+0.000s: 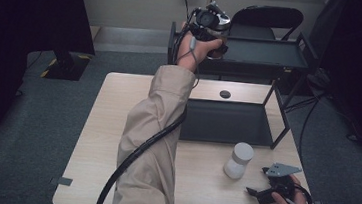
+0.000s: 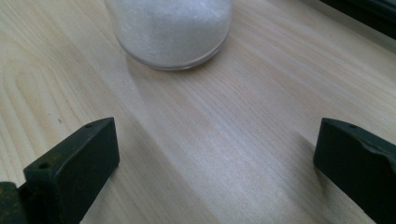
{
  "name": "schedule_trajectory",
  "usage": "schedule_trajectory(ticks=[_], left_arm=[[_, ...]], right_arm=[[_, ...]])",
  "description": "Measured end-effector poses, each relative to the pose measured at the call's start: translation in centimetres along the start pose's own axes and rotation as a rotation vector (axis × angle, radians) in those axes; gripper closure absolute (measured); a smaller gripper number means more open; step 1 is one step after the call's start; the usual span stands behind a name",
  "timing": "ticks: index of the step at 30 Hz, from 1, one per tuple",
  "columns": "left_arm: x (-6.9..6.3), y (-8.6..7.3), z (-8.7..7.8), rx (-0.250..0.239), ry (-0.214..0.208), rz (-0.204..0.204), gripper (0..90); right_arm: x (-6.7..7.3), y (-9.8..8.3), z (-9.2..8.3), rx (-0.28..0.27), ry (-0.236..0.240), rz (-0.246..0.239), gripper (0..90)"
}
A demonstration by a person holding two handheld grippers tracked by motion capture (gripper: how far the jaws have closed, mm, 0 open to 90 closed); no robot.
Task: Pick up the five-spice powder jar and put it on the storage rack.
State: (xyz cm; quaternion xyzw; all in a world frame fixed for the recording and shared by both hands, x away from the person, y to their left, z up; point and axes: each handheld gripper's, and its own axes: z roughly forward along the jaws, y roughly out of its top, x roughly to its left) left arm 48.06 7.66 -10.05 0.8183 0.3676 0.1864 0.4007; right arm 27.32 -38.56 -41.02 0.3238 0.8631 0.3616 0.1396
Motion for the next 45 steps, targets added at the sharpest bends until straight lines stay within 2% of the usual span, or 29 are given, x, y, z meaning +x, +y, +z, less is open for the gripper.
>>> schedule_trajectory(ticks=[3,7,24,26,34,39,45], left_arm=[[-0.2,0.0,0.0,-0.002,0.013,-0.002,27.7],[-0.3,-0.2,-0.4,-0.03,0.018,-0.049,16.0],[-1.9,-1.6,-1.8,-0.065,0.015,-0.029,1.7],[-2.3,-1.8,-2.2,-0.071,0.026,-0.026,0.9],[-2.9,-2.8,-3.4,-0.087,0.016,-0.034,0.6],[-3.3,-3.4,-3.8,-0.095,0.014,-0.027,0.8],[-3.9,-4.6,-3.7,-0.098,-0.01,-0.022,1.7]], right_arm=[[0.0,0.0,0.0,0.0,0.0,0.0,0.0],[0.0,0.0,0.0,0.0,0.0,0.0,0.0],[0.0,0.0,0.0,0.0,0.0,-0.001,0.0],[0.0,0.0,0.0,-0.001,-0.001,-0.001,0.0],[0.0,0.0,0.0,0.0,0.0,-0.001,0.0],[0.0,0.0,0.0,-0.001,-0.001,-0.001,0.0],[0.0,0.0,0.0,-0.001,-0.001,0.0,0.0]])
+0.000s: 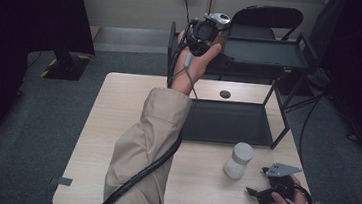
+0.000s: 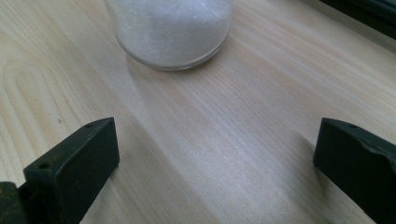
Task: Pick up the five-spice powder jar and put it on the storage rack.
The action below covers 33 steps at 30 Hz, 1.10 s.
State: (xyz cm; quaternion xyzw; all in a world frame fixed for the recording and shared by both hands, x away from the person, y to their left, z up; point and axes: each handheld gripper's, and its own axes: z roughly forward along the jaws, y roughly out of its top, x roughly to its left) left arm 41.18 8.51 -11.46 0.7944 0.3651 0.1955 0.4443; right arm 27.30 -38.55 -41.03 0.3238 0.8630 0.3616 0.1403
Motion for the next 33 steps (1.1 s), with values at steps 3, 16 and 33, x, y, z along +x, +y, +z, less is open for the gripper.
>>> schedule_trajectory(ticks=[3,16,33], left_arm=[[-0.2,-0.5,0.1,-0.002,-0.015,0.004,1.7],[-0.7,-2.9,0.7,-0.008,-0.037,-0.003,2.0],[-0.7,-6.1,2.3,0.003,-0.061,-0.006,2.1]], right_arm=[[0.0,0.0,0.0,0.0,0.0,0.0,0.0],[0.0,0.0,0.0,0.0,-0.001,0.0,0.0],[0.0,0.0,0.0,0.0,-0.002,0.001,0.0]])
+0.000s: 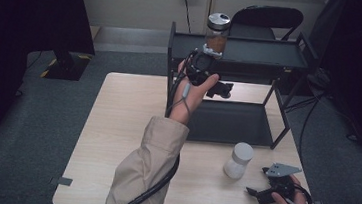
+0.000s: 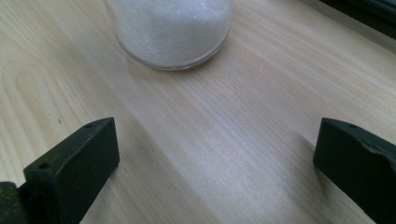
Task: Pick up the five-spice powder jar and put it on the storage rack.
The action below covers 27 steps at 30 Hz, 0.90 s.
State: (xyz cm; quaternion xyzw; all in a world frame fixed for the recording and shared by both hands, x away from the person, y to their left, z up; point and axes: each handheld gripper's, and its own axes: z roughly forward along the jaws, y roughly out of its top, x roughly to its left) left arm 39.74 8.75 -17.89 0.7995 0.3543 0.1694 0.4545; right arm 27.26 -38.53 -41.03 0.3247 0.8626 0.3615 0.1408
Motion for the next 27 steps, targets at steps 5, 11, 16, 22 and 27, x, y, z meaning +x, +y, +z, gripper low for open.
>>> schedule_trajectory(ticks=[5,11,16,22,27], left_arm=[[0.0,-1.1,0.9,-0.001,-0.015,-0.005,2.1],[0.1,-2.5,1.8,0.007,-0.032,-0.012,2.0],[0.1,-3.6,2.6,0.02,-0.032,-0.021,2.1],[0.0,-4.9,3.6,0.042,-0.033,-0.019,2.1],[-0.1,-5.9,4.1,0.043,-0.033,-0.028,2.1]], right_arm=[[0.0,0.0,0.0,0.0,0.0,0.0,0.0],[0.0,0.0,0.0,0.0,0.0,0.0,0.0],[0.0,0.0,0.0,0.0,0.0,0.0,0.0],[0.0,0.0,0.0,0.0,0.0,0.0,0.0],[0.0,0.0,0.0,0.0,-0.001,-0.001,0.0]])
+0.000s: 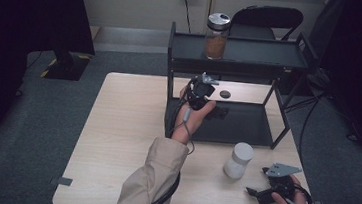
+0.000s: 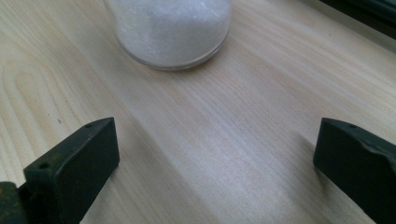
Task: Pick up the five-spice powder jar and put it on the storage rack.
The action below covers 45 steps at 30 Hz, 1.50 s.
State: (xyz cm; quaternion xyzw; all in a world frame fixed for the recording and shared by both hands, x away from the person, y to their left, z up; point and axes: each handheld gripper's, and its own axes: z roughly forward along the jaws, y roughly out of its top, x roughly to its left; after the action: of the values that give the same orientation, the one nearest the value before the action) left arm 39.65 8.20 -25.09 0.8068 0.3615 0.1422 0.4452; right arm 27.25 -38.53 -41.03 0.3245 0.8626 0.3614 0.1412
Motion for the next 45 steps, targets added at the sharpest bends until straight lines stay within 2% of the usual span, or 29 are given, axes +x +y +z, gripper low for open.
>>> schedule_trajectory(ticks=[2,10,21,45], left_arm=[[-0.2,-0.5,0.2,0.003,0.006,0.012,2.1],[0.1,-2.6,0.9,0.005,-0.002,-0.026,2.2],[0.2,-4.5,1.3,0.013,-0.003,-0.035,2.3],[0.3,-8.4,0.8,0.033,-0.013,-0.055,2.2]], right_arm=[[0.0,0.0,0.0,0.0,0.0,0.0,0.0],[0.0,0.0,0.0,0.0,0.0,0.001,0.0],[0.0,0.0,0.0,0.0,0.0,0.001,0.0],[0.0,0.0,0.0,0.0,-0.001,0.002,0.0]])
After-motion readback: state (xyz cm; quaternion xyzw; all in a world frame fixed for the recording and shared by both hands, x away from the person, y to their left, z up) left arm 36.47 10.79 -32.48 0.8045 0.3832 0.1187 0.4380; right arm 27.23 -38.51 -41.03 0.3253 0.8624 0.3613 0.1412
